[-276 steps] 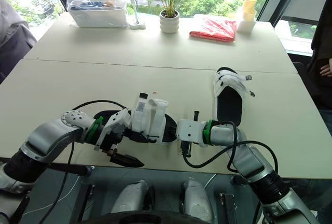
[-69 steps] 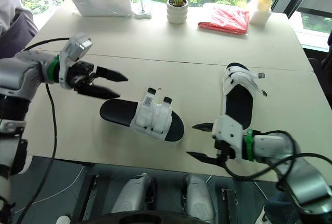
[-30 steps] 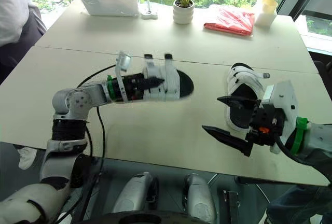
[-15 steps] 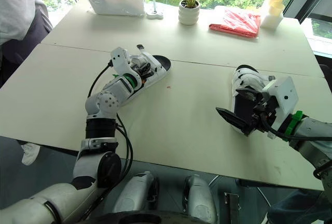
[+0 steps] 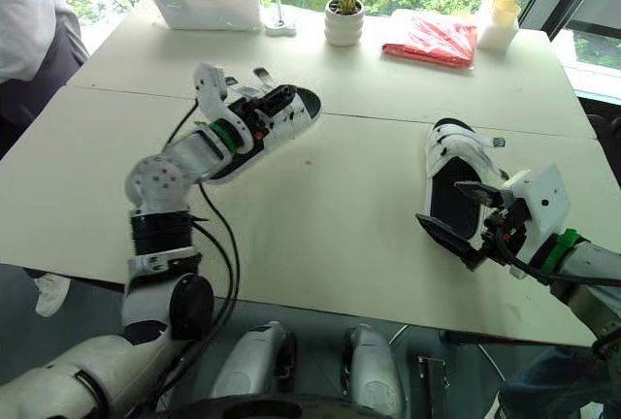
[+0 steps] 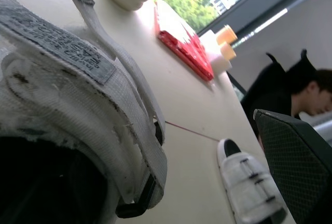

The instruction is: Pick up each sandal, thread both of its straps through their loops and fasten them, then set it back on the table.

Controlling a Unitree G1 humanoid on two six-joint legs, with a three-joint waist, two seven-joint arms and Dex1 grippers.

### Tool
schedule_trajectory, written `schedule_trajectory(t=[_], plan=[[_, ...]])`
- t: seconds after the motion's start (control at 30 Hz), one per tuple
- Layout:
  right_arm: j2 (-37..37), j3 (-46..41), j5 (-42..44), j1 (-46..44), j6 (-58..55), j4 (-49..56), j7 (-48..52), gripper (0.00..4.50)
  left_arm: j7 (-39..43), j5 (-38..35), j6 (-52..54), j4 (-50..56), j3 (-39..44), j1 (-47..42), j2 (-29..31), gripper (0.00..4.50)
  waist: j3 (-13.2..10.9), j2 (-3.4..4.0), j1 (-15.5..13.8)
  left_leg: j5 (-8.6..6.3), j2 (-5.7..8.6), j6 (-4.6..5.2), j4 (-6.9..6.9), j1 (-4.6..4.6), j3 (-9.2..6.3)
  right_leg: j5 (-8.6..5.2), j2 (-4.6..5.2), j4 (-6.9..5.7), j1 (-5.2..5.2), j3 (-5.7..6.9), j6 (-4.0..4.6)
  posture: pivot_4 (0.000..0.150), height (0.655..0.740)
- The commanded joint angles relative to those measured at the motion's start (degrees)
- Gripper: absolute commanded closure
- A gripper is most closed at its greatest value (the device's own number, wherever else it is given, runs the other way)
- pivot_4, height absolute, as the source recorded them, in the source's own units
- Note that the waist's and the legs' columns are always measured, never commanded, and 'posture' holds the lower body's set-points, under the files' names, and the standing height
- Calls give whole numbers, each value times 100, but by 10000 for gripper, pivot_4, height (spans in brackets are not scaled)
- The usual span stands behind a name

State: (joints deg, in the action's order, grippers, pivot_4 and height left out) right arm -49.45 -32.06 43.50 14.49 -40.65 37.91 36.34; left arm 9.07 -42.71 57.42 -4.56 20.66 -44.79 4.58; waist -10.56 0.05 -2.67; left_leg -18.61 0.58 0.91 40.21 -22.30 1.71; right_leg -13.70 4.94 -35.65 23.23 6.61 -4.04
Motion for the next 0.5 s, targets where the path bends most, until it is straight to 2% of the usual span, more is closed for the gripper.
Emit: schedule_trajectory(t=[0.03, 0.13, 0.2, 0.3, 0.5], plan=[[-11, -278, 42, -118, 74, -37, 60, 0, 843, -285, 865, 519, -663, 324, 760, 269, 1, 1, 52, 1, 0, -2, -1, 4, 2, -1, -1, -6, 0, -5, 0, 1500, 7241], [-30, -225, 36, -284, 51, -116, 40, 0, 846, -355, 1360, 137, -649, 265, 971, 269, 0, 0, 15, 5, 1, -9, 3, 16, 10, -1, -3, -23, -1, -18, 0, 1500, 7241], [-19, -189, 5, -337, 44, -122, 43, 0, 936, -224, 1237, 21, -717, 230, 1004, 269, 0, 0, 11, 6, 3, -10, 13, 15, 6, -2, -1, -34, -2, -19, 0, 1500, 7241], [65, -76, -35, -357, 38, -21, -31, 0, 597, -85, 423, -886, -269, -63, 512, 269, -1, -2, 0, 6, 3, -10, 14, 16, 5, -2, 1, -39, -2, -22, 0, 1500, 7241], [74, -217, 53, -321, -33, 67, -35, 0, 448, 135, 164, -1753, -289, -392, 172, 269, 0, -3, 35, 7, 3, -8, 16, 12, 10, -2, 0, -40, 5, -23, 1, 1500, 7241]])
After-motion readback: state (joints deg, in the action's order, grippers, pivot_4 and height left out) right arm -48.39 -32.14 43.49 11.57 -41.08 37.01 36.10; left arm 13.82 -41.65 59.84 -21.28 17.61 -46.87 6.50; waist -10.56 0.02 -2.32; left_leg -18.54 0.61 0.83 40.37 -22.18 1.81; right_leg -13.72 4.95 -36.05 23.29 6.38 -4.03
